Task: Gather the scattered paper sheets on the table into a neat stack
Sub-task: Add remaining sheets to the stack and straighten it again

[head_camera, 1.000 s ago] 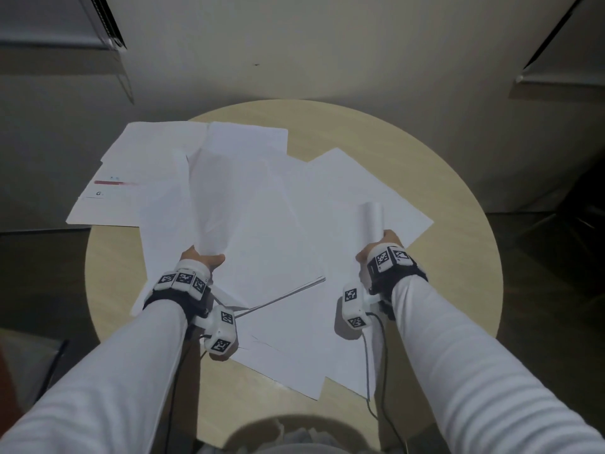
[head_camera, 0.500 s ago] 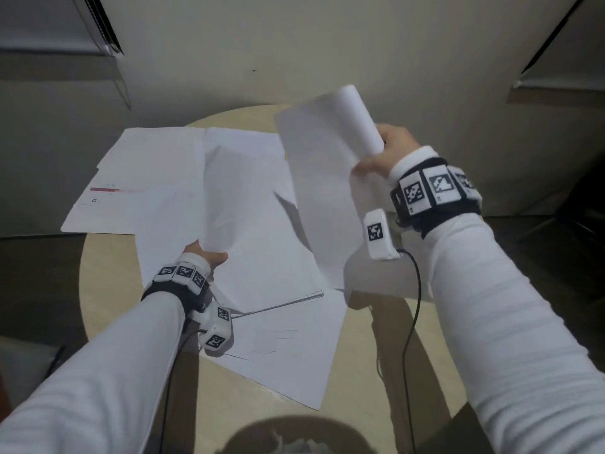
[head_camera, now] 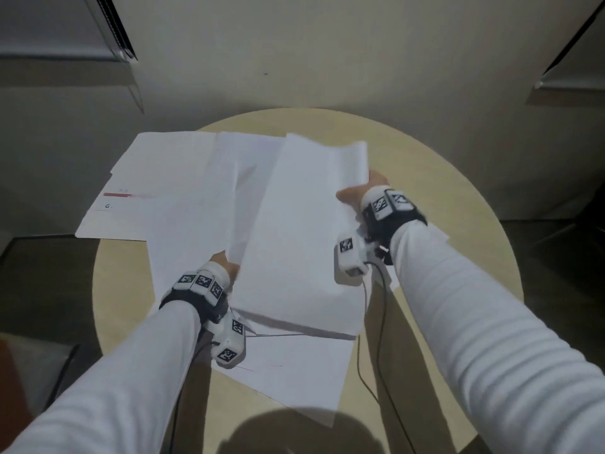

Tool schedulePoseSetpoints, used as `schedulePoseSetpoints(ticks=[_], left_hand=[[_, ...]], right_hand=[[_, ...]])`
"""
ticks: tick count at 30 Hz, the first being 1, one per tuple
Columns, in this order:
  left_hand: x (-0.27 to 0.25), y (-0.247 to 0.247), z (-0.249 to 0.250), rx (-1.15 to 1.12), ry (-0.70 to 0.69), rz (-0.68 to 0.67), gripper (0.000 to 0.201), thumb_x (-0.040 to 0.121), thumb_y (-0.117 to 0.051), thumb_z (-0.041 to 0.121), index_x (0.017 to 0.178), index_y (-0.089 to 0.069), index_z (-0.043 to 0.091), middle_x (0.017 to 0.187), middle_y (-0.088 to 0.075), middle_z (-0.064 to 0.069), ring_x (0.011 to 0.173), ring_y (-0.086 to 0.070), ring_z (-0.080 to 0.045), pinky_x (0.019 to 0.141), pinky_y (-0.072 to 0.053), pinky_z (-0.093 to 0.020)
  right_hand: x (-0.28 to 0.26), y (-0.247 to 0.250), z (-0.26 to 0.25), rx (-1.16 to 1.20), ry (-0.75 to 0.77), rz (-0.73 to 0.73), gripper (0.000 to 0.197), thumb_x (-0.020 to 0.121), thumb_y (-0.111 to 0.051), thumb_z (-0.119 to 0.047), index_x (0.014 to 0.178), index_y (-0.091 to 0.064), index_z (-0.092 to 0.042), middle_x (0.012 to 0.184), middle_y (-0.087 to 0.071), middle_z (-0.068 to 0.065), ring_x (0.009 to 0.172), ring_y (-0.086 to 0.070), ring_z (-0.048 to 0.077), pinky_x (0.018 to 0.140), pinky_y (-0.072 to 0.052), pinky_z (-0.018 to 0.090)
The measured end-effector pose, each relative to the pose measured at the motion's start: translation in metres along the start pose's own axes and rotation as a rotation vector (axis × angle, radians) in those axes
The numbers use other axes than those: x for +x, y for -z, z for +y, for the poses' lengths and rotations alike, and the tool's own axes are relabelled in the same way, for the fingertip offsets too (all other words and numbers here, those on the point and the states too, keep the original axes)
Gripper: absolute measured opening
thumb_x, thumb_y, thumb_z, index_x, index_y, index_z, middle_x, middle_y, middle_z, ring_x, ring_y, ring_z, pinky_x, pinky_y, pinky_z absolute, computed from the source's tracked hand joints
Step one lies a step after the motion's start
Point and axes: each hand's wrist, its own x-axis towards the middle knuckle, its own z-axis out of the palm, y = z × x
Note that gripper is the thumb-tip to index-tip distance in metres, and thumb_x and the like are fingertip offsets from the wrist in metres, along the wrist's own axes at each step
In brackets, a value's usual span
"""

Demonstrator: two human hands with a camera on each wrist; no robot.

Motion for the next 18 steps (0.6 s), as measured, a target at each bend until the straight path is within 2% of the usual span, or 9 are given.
schedulePoseSetpoints(ticks=[3,6,8,10,11,13,14,16,18], left_hand=[[0.002,-0.007,-0.003,-0.04,0.044,-0.024,0.046,0.082,-0.063,0.012,0.126,-0.05,0.005,0.12,-0.06,-0.016,0.1,-0.059,-0.025,0.083,-0.049,-0.032],[0.008,-0.013,-0.007,-0.115,0.036,-0.072,0.037,0.083,-0.062,0.011,0.119,-0.054,0.006,0.098,-0.056,-0.012,0.078,-0.053,-0.024,0.061,-0.043,-0.03],[0.012,-0.016,-0.01,-0.295,0.033,-0.097,0.041,0.084,-0.063,0.01,0.123,-0.053,0.0,0.106,-0.059,-0.017,0.085,-0.054,-0.026,0.07,-0.042,-0.031],[0.011,-0.011,-0.009,-0.551,0.061,-0.127,0.052,0.089,-0.059,0.027,0.133,-0.046,0.003,0.13,-0.054,-0.019,0.118,-0.051,-0.028,0.095,-0.035,-0.029],[0.009,-0.007,-0.008,-0.656,0.083,-0.094,0.063,0.088,-0.056,0.041,0.139,-0.04,0.006,0.135,-0.049,-0.018,0.133,-0.04,-0.027,0.106,-0.023,-0.021],[0.011,-0.005,-0.005,-0.625,0.053,-0.079,0.084,0.077,-0.059,0.057,0.142,-0.037,0.009,0.125,-0.053,-0.017,0.138,-0.033,-0.026,0.104,-0.009,-0.005],[0.011,-0.005,-0.007,-0.549,0.046,-0.1,0.08,0.075,-0.067,0.051,0.138,-0.043,0.008,0.12,-0.056,-0.018,0.127,-0.044,-0.025,0.108,-0.018,-0.015],[0.017,-0.01,-0.013,-0.453,0.053,-0.123,0.056,0.076,-0.074,0.019,0.125,-0.054,-0.001,0.111,-0.061,-0.019,0.099,-0.054,-0.027,0.092,-0.041,-0.033],[0.021,-0.01,-0.014,-0.392,0.028,-0.153,0.045,0.075,-0.072,0.003,0.118,-0.058,-0.005,0.113,-0.063,-0.021,0.098,-0.057,-0.028,0.095,-0.045,-0.04]], right_hand=[[0.007,-0.01,0.017,-0.31,-0.044,0.027,0.06,0.075,-0.064,-0.013,0.128,-0.039,-0.022,0.105,-0.058,0.009,0.082,-0.059,0.03,0.064,-0.055,0.035],[0.011,-0.028,0.031,-0.332,-0.005,-0.146,0.073,0.077,-0.07,-0.013,0.137,-0.031,-0.026,0.124,-0.054,0.012,0.101,-0.058,0.031,0.07,-0.046,0.029],[0.012,-0.039,0.03,-0.224,0.052,-0.113,0.066,0.078,-0.069,-0.013,0.134,-0.036,-0.026,0.121,-0.056,0.01,0.096,-0.058,0.029,0.071,-0.044,0.028],[0.016,-0.051,0.03,-0.103,0.05,-0.035,0.06,0.077,-0.065,-0.014,0.131,-0.039,-0.026,0.117,-0.057,0.008,0.084,-0.056,0.026,0.069,-0.045,0.027],[0.016,-0.057,0.029,-0.059,0.049,-0.011,0.06,0.077,-0.065,-0.014,0.129,-0.04,-0.027,0.118,-0.057,0.007,0.083,-0.056,0.025,0.069,-0.046,0.027],[0.017,-0.069,0.028,-0.029,0.081,-0.034,0.062,0.076,-0.067,-0.019,0.131,-0.039,-0.027,0.123,-0.056,0.007,0.089,-0.057,0.025,0.074,-0.048,0.027],[0.019,-0.072,0.028,-0.038,0.098,-0.061,0.066,0.077,-0.069,-0.025,0.134,-0.036,-0.027,0.127,-0.054,0.007,0.098,-0.057,0.025,0.081,-0.048,0.029],[0.027,-0.068,0.03,-0.1,0.1,-0.082,0.072,0.081,-0.065,-0.041,0.141,-0.031,-0.024,0.137,-0.046,0.008,0.122,-0.048,0.027,0.1,-0.042,0.038],[0.041,-0.047,0.046,-0.371,0.053,-0.065,0.061,0.091,-0.049,-0.043,0.143,-0.028,-0.02,0.146,-0.034,0.012,0.135,-0.034,0.031,0.109,-0.032,0.045]])
